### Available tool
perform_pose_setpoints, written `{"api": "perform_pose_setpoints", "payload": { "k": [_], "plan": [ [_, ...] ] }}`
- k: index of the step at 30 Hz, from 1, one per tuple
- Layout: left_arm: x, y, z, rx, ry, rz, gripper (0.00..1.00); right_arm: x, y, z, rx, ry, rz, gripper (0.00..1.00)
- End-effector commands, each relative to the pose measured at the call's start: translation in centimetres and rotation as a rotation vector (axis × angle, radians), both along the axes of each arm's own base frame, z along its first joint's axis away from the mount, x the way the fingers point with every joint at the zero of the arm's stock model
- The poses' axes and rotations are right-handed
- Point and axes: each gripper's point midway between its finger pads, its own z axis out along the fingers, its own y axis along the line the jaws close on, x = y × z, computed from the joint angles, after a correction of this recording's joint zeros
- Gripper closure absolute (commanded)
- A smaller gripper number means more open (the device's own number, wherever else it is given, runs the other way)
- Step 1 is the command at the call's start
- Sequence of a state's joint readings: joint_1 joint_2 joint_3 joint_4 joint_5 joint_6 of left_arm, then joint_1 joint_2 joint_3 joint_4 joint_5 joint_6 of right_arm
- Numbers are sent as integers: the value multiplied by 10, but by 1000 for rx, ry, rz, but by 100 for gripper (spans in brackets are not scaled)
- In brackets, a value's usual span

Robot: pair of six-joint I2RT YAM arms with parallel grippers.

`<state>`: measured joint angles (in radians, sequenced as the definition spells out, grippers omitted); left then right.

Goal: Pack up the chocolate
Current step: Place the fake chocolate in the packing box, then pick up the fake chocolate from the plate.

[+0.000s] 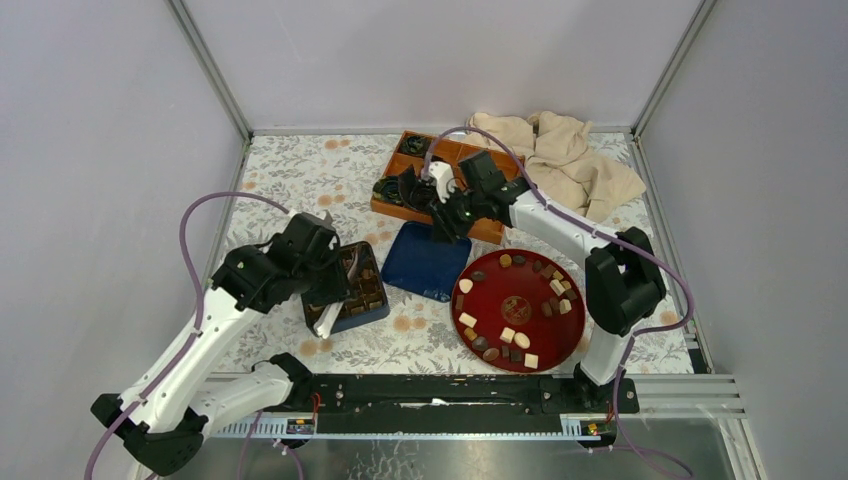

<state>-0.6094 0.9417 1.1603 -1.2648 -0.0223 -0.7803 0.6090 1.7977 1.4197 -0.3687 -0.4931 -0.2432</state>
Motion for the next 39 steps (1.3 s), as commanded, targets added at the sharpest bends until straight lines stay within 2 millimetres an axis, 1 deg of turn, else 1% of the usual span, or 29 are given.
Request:
{"api": "perform_pose_setpoints", "payload": {
  "k": [1,3,6,10,12,13,15,17,18,19,21,22,23,26,29,30,34,39],
  "plan": [
    [19,-28,10,-102,-81,-89,71,-4,-58,-46,-200,4,-7,60],
    [21,-36,11,-132,-87,-112,71,-6,-69,-55,-231,1,-18,65],
    [22,-47,11,-162,-93,-144,71,-6,-74,-68,-243,10,-38,69],
    [20,-61,10,-181,-100,-178,72,5,-79,-83,-301,24,-76,71],
    [17,-73,11,-209,-108,-202,72,11,-83,-84,-306,21,-103,71],
    [15,-80,11,-224,-110,-217,72,11,-85,-82,-294,28,-108,71],
    [10,-99,13,-262,-120,-261,72,9,-89,-69,-244,48,-102,70],
    [4,-120,15,-299,-130,-313,72,3,-94,-48,-155,72,-72,68],
    [3,-133,17,-324,-138,-340,71,2,-100,-36,-106,79,-65,67],
    [0,-143,14,-330,-132,-365,72,0,-106,-23,-56,83,-62,66],
    [-7,-163,10,-341,-124,-420,71,-2,-124,0,28,73,-86,64],
    [-11,-171,6,-340,-115,-444,71,1,-138,9,60,61,-125,63],
    [-15,-180,3,-339,-108,-470,71,1,-148,23,93,31,-152,61],
    [-20,-202,-8,-315,-90,-519,71,0,-184,42,164,2,-253,57],
    [-24,-225,-15,-275,-84,-578,71,-4,-218,54,204,-8,-354,55],
    [-27,-233,-16,-266,-85,-603,71,-7,-225,56,214,-4,-375,55],
    [-33,-260,-28,-229,-75,-698,70,-26,-241,54,249,8,-429,54],
    [-41,-281,-36,-211,-92,-780,68,-34,-255,52,243,-24,-485,51]
  ]
}}
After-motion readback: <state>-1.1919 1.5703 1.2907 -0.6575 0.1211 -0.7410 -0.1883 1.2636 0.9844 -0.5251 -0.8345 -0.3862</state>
